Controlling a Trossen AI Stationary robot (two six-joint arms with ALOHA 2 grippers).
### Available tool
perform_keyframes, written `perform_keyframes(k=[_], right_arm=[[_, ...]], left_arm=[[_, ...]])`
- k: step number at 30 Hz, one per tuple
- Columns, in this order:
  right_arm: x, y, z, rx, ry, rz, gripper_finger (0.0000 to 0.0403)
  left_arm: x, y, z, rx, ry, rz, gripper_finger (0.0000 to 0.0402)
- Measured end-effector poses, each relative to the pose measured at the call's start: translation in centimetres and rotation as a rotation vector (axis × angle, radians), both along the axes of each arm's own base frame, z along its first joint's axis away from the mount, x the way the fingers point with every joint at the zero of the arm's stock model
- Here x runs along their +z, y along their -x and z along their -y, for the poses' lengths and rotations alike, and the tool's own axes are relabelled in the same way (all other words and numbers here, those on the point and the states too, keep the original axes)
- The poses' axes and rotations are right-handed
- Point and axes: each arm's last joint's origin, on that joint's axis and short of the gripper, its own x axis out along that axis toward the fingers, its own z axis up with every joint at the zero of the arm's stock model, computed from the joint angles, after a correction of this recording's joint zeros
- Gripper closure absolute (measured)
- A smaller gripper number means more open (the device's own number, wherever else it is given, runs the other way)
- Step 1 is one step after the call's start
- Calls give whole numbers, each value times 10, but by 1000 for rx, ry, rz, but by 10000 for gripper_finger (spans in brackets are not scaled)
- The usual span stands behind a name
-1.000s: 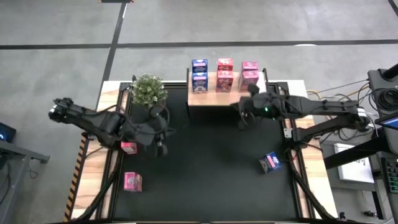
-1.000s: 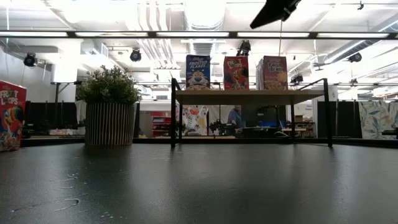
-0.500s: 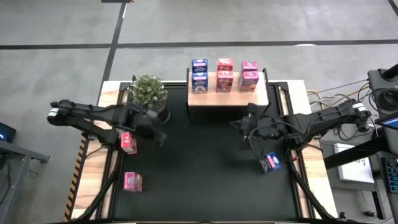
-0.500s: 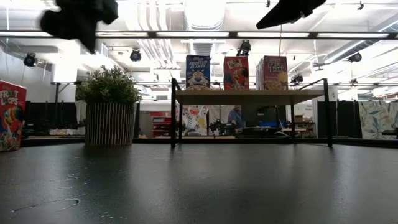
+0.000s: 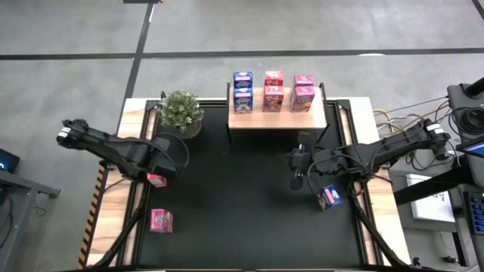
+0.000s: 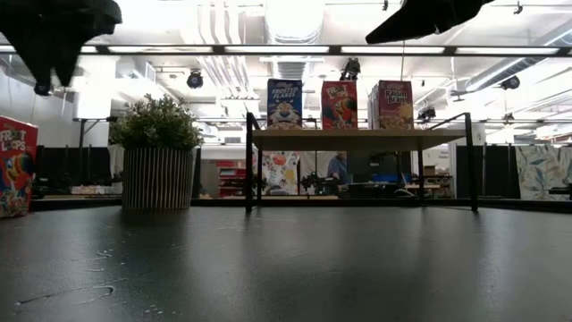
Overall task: Stack cereal on shelf
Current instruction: Put the red cereal box on the shelf and align it with the other red cereal box on the shelf
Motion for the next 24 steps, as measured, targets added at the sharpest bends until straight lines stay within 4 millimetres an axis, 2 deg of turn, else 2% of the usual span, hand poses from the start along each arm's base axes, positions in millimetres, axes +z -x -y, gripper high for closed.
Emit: perform_keyframes(k=[2, 5, 9, 13, 24], right_arm=[[-1, -1, -1, 3, 1, -5, 394], [-3, -1, -1, 7, 13, -15, 394], [-3, 0, -1, 8, 14, -14, 394], [-3, -1, -1, 8, 13, -13, 394], [-6, -1, -1, 7, 15, -28, 394]], left_arm=[[-1, 3, -2, 9, -25, 43, 218], [-8, 10, -5, 47, -52, 10, 183], [-20, 16, -6, 89, -64, -30, 156], [-34, 17, -6, 114, -67, -88, 153], [-49, 14, -3, 164, -60, -169, 158]])
